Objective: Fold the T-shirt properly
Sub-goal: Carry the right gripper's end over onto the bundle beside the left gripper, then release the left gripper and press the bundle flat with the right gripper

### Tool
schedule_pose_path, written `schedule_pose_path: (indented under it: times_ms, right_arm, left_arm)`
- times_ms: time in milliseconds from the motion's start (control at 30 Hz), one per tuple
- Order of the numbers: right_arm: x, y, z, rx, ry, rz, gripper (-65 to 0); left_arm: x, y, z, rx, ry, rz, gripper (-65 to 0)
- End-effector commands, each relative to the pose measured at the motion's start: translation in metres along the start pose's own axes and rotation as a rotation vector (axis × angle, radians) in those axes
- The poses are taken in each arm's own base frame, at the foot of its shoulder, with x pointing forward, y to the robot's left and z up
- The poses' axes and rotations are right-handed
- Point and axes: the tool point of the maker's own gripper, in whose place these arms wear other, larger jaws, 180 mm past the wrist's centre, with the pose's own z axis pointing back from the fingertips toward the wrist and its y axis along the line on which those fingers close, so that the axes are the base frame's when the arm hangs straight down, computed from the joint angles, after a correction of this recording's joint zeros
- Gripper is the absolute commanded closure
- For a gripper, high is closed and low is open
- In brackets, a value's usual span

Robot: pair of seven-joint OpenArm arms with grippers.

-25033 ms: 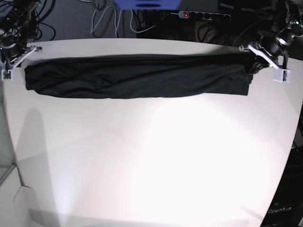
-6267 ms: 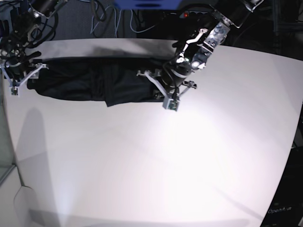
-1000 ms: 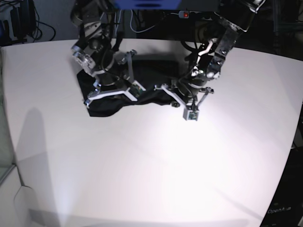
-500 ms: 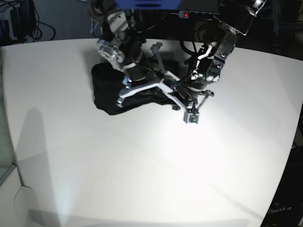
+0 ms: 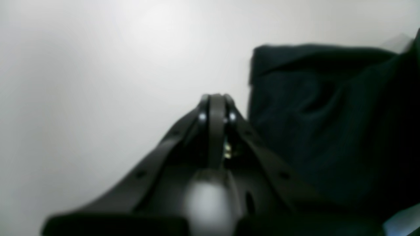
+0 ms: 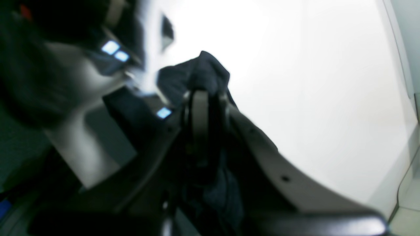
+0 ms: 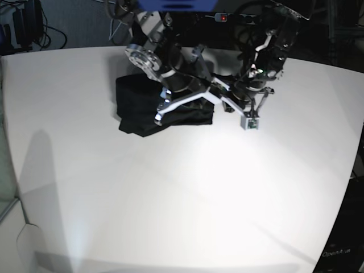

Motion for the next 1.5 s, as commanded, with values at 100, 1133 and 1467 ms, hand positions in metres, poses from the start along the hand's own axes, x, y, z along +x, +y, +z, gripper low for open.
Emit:
schedule_pose_path:
  times_ms: [100, 1133, 1467]
  right_arm:
    - [0.012, -0.005, 0.001, -0.013, -0.044, -0.005, 0.0]
    - [0.034, 0.024, -0.025, 0.153, -0.146, -0.069, -0.3]
    - [0.031, 0.029, -0.039, 0.185, -0.116, -0.038, -7.3]
  left_arm:
    - [-0.004, 0.02, 0.002, 0.043, 0.009, -0.009, 0.0]
    - [-0.048, 0.05, 0.048, 0.095, 0.063, 0.003, 0.0]
    - [-0.05, 0.048, 0.047, 0.09, 0.069, 0.003, 0.0]
